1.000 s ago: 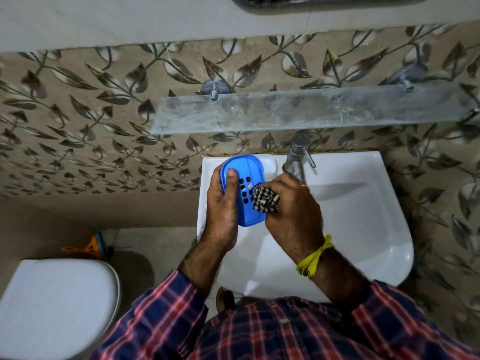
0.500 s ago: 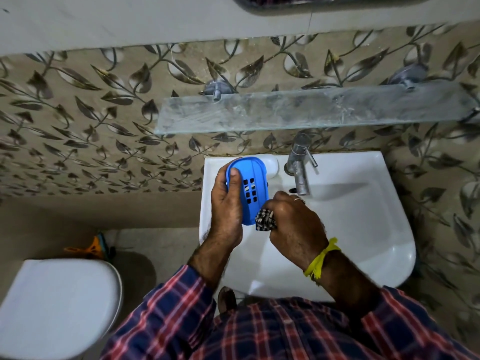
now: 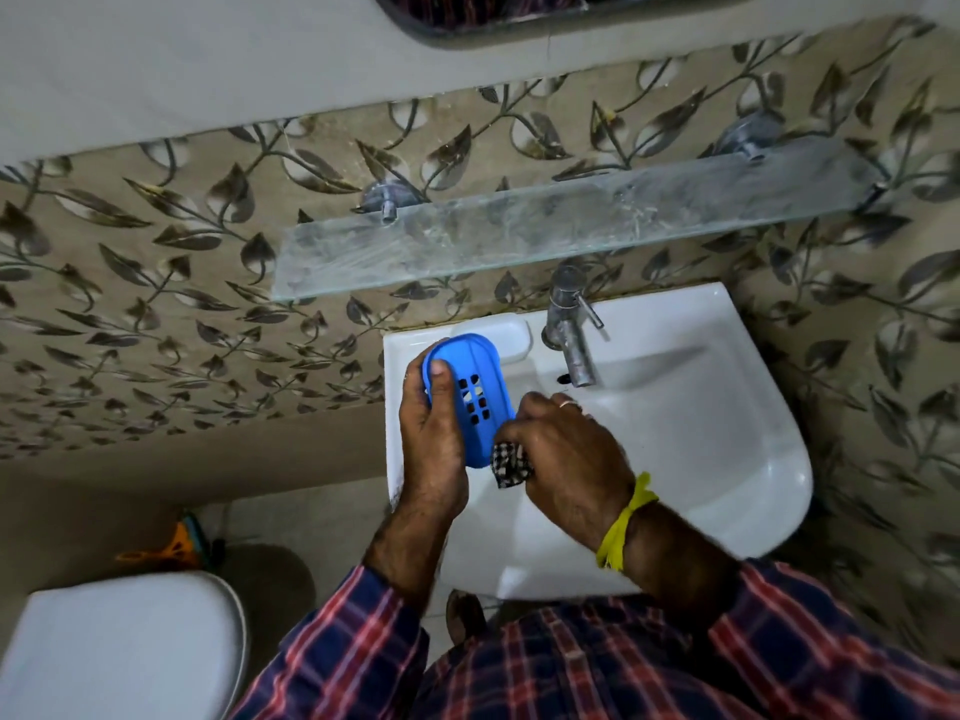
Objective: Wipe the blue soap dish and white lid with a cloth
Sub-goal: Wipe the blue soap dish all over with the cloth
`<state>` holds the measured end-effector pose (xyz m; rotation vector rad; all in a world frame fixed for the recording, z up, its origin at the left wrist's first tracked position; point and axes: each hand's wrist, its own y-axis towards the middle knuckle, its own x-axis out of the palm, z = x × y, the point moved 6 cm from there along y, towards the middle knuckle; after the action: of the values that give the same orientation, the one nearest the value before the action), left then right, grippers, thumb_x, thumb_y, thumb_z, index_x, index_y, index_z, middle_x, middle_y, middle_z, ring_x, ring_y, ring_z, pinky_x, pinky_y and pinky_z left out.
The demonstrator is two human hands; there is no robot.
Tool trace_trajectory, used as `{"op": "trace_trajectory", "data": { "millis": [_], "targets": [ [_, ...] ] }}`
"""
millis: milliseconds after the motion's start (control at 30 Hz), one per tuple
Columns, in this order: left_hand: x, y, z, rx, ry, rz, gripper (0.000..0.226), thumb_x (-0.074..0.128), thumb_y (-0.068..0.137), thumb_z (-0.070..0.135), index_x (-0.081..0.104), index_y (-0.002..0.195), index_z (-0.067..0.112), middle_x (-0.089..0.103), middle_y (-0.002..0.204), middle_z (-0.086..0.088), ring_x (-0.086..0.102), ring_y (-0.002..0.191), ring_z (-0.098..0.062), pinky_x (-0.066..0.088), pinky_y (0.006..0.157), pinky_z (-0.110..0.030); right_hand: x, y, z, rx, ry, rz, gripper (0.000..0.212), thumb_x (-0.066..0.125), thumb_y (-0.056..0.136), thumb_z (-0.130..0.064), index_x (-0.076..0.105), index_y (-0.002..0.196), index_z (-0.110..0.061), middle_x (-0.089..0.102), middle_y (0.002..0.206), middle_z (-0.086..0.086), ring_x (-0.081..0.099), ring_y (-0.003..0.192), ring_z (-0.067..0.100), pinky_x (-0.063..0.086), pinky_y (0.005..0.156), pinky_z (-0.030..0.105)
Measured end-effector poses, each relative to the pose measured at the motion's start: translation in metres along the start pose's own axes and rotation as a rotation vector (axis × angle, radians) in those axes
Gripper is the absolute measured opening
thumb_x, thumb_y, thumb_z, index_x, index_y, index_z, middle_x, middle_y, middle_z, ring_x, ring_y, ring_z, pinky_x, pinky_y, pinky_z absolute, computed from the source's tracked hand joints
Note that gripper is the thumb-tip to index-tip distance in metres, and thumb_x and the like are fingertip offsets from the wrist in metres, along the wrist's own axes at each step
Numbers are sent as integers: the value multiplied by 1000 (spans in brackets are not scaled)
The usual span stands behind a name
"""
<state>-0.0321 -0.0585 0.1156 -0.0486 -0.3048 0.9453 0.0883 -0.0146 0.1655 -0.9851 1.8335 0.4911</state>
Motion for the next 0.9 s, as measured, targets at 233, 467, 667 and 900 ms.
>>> {"op": "trace_trajectory", "data": {
  "millis": [233,467,667,900],
  "targets": [
    [-4,9,10,11,13,28,20,49,103,40,66,96,33,68,97,-5,63,93,-30,53,86,-60,1,0,-13,-61,125,70,40,57,75,0,70,103,-25,57,100,0,53,99,26,49,75,38],
    [8,-6,6,29,153,-120,27,45,106,32,59,122,17,70,113,-9,70,103,-22,58,89,-42,-10,18,25,171,284,438,23,58,66,-6,68,85,-12,62,86,6,62,82,32,54,67,43],
    [15,-20,3,98,326,-284,36,34,106,29,50,134,14,65,123,-3,65,113,-11,51,93,-22,-24,34,9,-58,375,507,25,56,66,1,70,85,-6,61,83,6,60,77,24,53,67,39],
    [-1,-18,-5,2,268,-176,44,40,98,44,61,117,11,71,105,-6,70,97,-11,55,83,-28,-17,29,20,-176,608,350,46,60,63,12,74,103,-6,68,92,3,66,86,15,56,75,27]
  ]
}}
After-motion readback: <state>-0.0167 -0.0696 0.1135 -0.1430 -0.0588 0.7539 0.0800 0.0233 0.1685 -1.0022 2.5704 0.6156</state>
